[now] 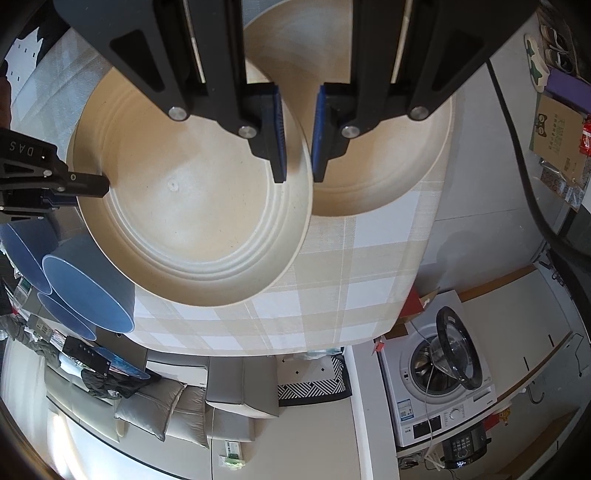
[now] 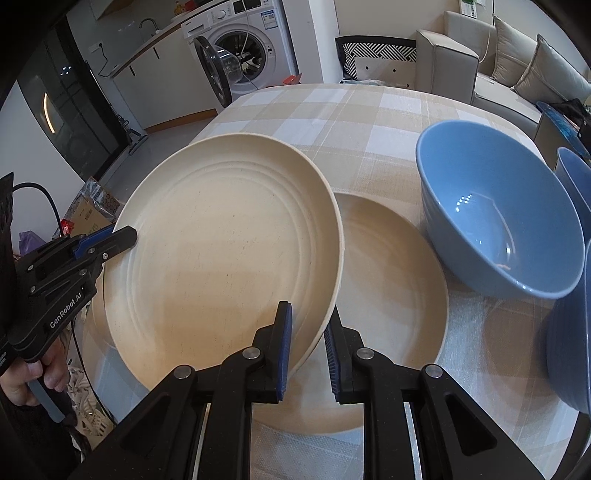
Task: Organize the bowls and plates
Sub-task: 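Lift the held plate with both grippers and carry it over another cream plate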
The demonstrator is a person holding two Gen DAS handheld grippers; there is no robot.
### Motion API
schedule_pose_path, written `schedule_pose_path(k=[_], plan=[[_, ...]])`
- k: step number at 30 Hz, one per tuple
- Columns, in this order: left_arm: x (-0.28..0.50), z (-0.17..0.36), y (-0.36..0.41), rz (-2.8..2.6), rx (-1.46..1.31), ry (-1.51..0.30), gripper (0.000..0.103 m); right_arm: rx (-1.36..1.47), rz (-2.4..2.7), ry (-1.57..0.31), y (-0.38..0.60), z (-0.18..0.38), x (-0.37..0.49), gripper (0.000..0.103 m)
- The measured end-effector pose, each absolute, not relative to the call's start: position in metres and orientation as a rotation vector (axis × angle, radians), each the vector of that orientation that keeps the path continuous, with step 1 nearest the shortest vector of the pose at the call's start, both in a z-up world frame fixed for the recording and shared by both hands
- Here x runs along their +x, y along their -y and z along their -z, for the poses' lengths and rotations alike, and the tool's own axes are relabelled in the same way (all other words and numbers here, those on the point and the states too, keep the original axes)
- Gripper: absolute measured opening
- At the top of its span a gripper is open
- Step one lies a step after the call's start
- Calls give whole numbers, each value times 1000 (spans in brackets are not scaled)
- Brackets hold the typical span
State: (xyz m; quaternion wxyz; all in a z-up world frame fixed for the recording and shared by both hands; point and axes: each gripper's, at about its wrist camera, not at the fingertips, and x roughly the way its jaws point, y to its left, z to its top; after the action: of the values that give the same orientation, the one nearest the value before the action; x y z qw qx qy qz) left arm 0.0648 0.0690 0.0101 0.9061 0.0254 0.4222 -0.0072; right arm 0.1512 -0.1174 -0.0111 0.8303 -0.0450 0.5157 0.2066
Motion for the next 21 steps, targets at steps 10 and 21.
schedule_pose_path(k=[10, 21], plan=[[71, -4, -56, 37, 75, -886, 10, -71, -412, -1123, 130, 23, 145, 17], [89, 2, -35, 75, 121, -911, 11, -74, -367, -1135, 148, 23, 144, 18]])
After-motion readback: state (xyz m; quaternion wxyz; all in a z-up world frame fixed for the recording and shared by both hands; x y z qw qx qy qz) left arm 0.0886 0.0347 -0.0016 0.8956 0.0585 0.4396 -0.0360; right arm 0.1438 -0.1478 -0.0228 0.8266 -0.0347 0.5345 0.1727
